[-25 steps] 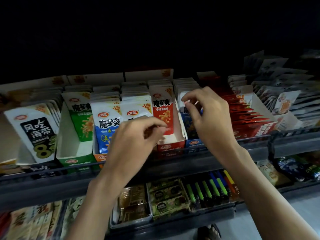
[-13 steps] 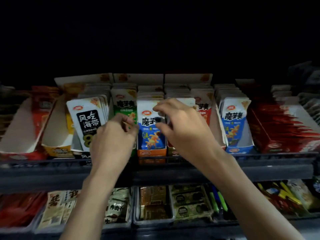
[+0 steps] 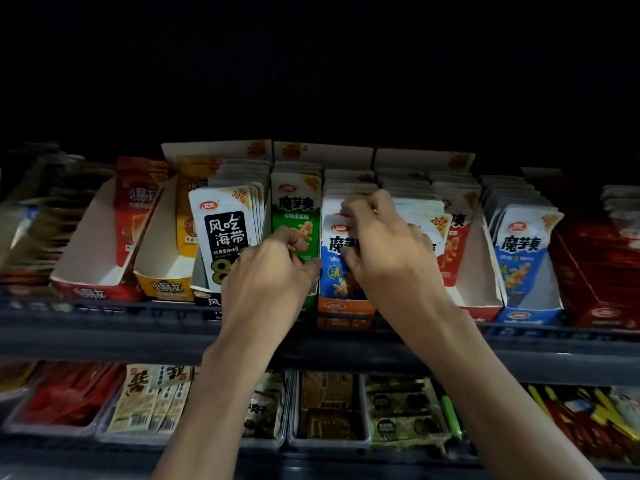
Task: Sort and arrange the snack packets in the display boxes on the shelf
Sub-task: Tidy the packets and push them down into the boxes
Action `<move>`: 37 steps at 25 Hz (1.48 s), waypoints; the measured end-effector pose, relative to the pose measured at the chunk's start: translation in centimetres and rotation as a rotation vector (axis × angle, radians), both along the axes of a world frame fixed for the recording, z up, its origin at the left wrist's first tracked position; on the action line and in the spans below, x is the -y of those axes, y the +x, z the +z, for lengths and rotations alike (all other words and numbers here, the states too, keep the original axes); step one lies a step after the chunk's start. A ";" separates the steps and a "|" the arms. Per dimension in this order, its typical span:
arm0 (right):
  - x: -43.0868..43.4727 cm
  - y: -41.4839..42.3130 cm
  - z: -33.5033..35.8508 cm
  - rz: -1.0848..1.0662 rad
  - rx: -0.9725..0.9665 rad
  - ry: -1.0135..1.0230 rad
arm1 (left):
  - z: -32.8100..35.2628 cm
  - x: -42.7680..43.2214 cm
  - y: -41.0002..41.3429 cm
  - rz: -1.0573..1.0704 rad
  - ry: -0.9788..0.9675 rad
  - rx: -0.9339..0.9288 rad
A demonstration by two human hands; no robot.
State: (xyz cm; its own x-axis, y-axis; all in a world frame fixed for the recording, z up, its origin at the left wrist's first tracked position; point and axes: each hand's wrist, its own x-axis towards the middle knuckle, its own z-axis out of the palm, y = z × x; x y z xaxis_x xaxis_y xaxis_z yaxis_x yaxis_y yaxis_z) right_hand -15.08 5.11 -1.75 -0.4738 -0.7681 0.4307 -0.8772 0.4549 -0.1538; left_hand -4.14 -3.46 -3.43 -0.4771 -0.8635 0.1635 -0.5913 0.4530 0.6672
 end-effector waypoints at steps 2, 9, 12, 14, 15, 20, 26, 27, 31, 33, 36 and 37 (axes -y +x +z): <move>0.0 -0.1 0.1 -0.024 0.015 -0.028 | 0.1 -0.1 0.1 -0.019 0.002 0.006; -0.4 -1.0 0.1 0.054 0.077 -0.198 | -0.2 -0.2 -0.2 -0.064 -0.006 0.000; -0.9 -0.8 0.7 0.161 -0.025 -0.463 | -0.3 -0.2 -0.3 -0.095 -0.010 -0.075; -1.2 -1.0 1.5 0.180 -0.067 -0.621 | -0.5 0.0 -0.3 -0.155 -0.020 -0.187; -1.5 -1.2 1.9 0.210 -0.043 -0.682 | -0.4 0.0 -0.3 -0.199 -0.007 -0.256; -3.0 -1.3 3.6 0.395 0.273 -0.892 | 0.9 -1.0 0.0 -0.426 0.213 -0.498; -4.9 -2.7 4.3 0.284 1.041 -0.795 | 1.1 -1.1 0.2 -0.651 0.391 -0.602; -5.1 -2.7 4.2 0.280 1.093 -0.756 | 1.0 -1.2 0.1 -0.651 0.409 -0.605; -5.6 -2.6 4.0 0.353 1.057 -0.793 | 1.3 -2.4 -0.5 -0.677 0.370 -0.595; -5.8 -2.7 3.7 0.389 1.001 -0.780 | 1.6 -3.5 -0.9 -0.693 0.373 -0.647; -6.2 -2.8 3.0 0.390 0.982 -0.767 | 1.8 -4.6 -1.3 -0.723 0.312 -0.680; -6.3 -2.8 2.8 0.379 0.980 -0.767 | 1.7 -4.7 -1.4 -0.724 0.280 -0.673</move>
